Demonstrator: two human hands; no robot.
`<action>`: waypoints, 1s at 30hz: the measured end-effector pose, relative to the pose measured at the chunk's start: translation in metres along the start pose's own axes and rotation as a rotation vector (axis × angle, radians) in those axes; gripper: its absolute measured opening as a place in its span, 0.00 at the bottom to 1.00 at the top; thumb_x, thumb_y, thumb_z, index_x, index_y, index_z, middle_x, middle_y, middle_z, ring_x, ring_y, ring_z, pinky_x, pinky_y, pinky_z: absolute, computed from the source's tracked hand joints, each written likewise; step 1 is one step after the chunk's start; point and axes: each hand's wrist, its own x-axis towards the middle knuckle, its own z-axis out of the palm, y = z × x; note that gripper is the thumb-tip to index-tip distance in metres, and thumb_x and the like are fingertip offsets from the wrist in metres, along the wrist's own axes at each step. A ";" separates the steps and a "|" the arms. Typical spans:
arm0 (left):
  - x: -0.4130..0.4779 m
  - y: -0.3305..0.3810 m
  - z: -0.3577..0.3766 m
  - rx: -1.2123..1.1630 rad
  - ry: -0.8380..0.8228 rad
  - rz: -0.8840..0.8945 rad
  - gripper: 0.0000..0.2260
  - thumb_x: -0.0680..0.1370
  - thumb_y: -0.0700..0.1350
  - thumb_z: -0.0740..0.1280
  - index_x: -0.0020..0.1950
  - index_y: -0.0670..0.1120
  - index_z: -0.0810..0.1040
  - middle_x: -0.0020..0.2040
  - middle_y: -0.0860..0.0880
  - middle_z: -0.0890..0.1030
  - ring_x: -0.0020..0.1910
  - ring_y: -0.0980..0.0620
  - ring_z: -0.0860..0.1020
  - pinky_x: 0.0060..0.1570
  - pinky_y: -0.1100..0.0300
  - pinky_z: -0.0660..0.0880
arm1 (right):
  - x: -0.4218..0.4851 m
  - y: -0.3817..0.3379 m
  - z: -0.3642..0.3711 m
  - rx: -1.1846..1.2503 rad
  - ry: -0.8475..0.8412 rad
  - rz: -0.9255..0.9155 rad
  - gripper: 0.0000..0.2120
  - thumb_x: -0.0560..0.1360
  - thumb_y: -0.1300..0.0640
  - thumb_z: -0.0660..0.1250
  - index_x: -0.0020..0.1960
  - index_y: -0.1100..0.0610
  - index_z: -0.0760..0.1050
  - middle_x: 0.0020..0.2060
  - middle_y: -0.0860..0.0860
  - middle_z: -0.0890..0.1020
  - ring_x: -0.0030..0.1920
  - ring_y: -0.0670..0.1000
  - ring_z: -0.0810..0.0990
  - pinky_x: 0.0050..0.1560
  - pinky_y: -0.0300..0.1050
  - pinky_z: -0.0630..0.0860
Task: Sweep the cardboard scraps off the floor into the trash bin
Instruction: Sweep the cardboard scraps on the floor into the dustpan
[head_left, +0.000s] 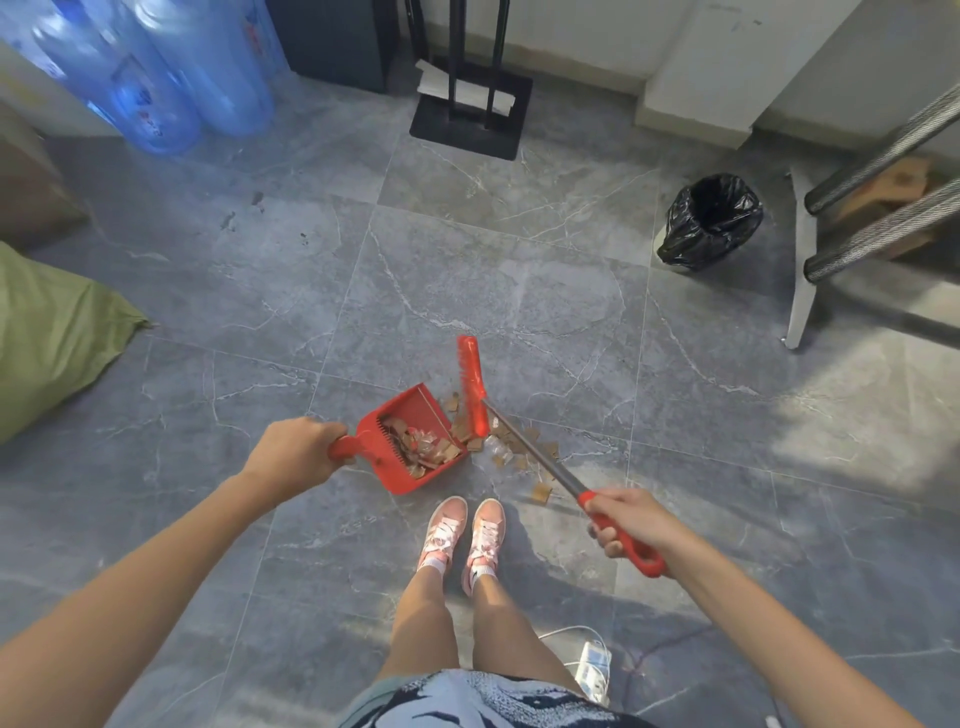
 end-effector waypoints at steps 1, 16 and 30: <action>-0.004 -0.001 0.000 -0.002 0.009 -0.016 0.14 0.68 0.52 0.76 0.34 0.45 0.76 0.27 0.46 0.79 0.30 0.40 0.79 0.27 0.58 0.66 | -0.002 -0.005 -0.003 -0.011 0.003 -0.011 0.15 0.79 0.69 0.57 0.65 0.72 0.69 0.28 0.56 0.68 0.15 0.44 0.66 0.15 0.32 0.64; -0.068 -0.017 -0.003 -0.127 0.086 -0.229 0.16 0.67 0.53 0.77 0.32 0.46 0.74 0.27 0.48 0.78 0.31 0.40 0.79 0.30 0.59 0.65 | 0.085 -0.015 0.041 -1.046 0.262 -0.342 0.03 0.74 0.62 0.66 0.47 0.61 0.75 0.44 0.59 0.80 0.45 0.60 0.81 0.44 0.51 0.79; -0.103 -0.012 -0.002 -0.159 0.072 -0.268 0.18 0.67 0.54 0.77 0.28 0.49 0.71 0.21 0.53 0.70 0.23 0.46 0.70 0.25 0.59 0.65 | 0.096 0.031 -0.053 -1.646 0.359 -0.309 0.20 0.76 0.71 0.54 0.65 0.59 0.71 0.55 0.57 0.79 0.57 0.58 0.80 0.49 0.49 0.75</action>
